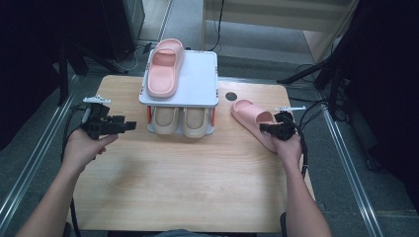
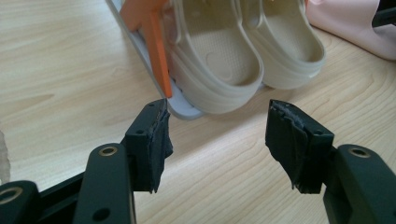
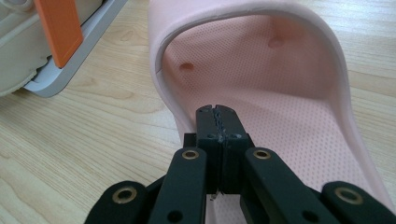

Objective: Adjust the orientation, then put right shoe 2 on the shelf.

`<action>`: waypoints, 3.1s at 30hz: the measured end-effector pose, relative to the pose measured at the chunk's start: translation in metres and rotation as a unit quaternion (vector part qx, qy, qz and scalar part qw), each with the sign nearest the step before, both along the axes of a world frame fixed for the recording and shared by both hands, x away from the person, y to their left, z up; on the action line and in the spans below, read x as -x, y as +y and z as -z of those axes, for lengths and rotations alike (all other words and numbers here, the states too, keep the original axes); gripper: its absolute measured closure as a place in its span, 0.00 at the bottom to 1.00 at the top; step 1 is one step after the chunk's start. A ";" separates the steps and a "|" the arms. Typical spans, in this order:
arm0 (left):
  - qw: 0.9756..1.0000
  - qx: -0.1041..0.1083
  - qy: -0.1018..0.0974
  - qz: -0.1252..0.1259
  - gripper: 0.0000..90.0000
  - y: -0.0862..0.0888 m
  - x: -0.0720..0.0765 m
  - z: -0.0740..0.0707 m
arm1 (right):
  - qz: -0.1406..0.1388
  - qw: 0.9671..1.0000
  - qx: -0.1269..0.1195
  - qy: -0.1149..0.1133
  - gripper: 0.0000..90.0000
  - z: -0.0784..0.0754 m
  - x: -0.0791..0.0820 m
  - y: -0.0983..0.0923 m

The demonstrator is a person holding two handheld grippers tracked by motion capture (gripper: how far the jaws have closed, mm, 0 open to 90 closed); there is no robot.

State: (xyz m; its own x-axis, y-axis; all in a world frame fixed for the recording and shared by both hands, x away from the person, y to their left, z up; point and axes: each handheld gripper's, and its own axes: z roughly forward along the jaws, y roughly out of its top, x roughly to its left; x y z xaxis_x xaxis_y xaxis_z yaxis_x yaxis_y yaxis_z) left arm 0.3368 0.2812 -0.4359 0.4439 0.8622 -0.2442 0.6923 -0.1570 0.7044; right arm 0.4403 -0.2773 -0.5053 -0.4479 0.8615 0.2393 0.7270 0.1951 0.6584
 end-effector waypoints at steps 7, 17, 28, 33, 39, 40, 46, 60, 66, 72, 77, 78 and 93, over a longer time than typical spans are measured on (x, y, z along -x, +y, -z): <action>1.000 0.000 -0.003 -0.015 0.44 0.006 0.009 0.012 | -0.012 1.000 -0.002 0.002 1.00 0.001 -0.001 0.014; 1.000 -0.003 0.003 0.010 0.44 -0.007 0.011 0.031 | -0.008 1.000 -0.013 0.014 0.98 0.002 -0.004 0.033; 1.000 0.014 0.021 0.019 0.44 -0.011 0.010 0.034 | 0.005 1.000 -0.022 0.005 0.89 -0.006 0.001 0.019; 0.999 0.015 0.026 0.022 0.45 -0.013 0.006 0.035 | 0.010 1.000 -0.024 -0.011 0.82 -0.012 0.008 0.008; 0.999 0.005 0.032 0.030 0.45 -0.018 0.000 0.039 | 0.025 0.999 -0.031 -0.022 0.77 -0.016 0.018 -0.005; 0.999 0.003 0.035 0.033 0.45 -0.018 -0.002 0.039 | 0.028 0.999 -0.030 -0.024 0.77 -0.016 0.019 -0.007; 0.999 0.009 0.032 0.040 0.45 -0.024 -0.008 0.042 | 0.045 0.998 -0.032 -0.030 0.74 -0.016 0.029 -0.021; 0.998 0.018 0.030 0.052 0.46 -0.027 -0.010 0.043 | 0.077 0.996 -0.030 -0.026 0.65 -0.002 0.025 -0.042; 0.998 0.017 0.031 0.048 0.46 -0.023 -0.002 0.043 | 0.079 0.996 -0.040 -0.028 0.64 0.001 0.016 -0.042; 0.999 0.015 0.027 0.035 0.46 -0.014 0.008 0.044 | 0.060 0.997 -0.039 -0.030 0.61 -0.001 0.006 -0.027; 0.999 0.017 0.028 0.022 0.45 -0.006 0.015 0.045 | 0.052 0.998 -0.019 -0.039 0.59 -0.001 -0.001 -0.015; 0.999 0.021 0.026 0.019 0.45 -0.005 0.015 0.045 | 0.055 0.998 -0.015 -0.034 0.59 0.002 -0.004 -0.013; 0.999 0.028 0.041 0.014 0.45 -0.005 0.016 0.052 | 0.105 0.993 0.038 -0.028 0.86 0.008 -0.026 -0.007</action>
State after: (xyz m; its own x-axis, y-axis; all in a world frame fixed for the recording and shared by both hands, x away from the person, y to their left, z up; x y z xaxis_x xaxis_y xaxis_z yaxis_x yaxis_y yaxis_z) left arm 0.3213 0.2757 -0.4875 0.4449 0.8335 -0.3277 0.7432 -0.1395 0.6544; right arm 0.4665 -0.2840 -0.5137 -0.2678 0.9517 0.1503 0.7193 0.0937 0.6884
